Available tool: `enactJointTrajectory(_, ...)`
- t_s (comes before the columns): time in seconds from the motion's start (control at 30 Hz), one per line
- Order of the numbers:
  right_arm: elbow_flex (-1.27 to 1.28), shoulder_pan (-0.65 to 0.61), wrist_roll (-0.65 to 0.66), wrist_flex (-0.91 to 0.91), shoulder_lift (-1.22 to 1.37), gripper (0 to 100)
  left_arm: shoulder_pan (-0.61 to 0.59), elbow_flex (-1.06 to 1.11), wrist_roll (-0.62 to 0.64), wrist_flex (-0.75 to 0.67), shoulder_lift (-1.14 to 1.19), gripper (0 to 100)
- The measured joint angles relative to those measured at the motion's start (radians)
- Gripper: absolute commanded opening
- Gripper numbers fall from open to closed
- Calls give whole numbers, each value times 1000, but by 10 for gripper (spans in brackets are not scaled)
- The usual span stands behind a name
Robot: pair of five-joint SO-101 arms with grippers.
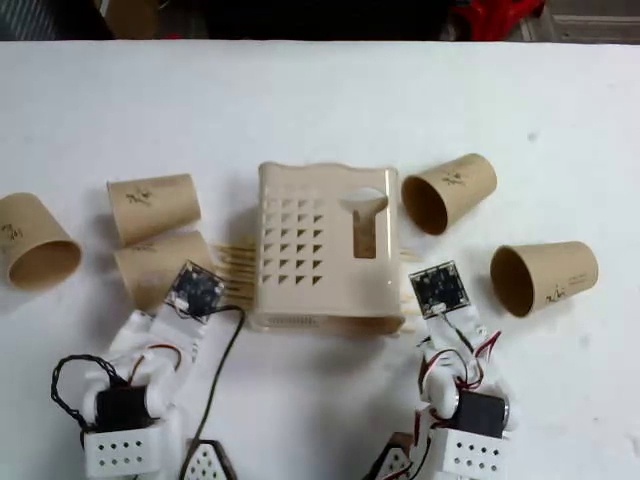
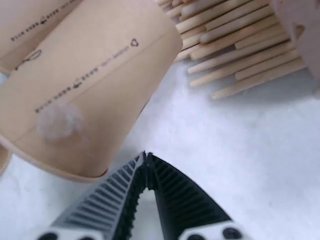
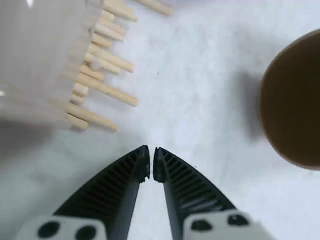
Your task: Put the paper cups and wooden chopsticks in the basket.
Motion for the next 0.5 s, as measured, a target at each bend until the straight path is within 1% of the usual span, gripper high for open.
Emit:
enactJointTrajectory(0.13, 0, -38, 0, 0, 0, 28, 0, 0, 0, 0, 0, 26)
enactJointTrajectory(0.33, 0, -44, 2, 8, 0, 27, 0, 0, 0, 0, 0, 26)
enactJointTrajectory(0.5, 0, -43, 2, -107, 0, 31, 0, 0, 0, 0, 0, 26)
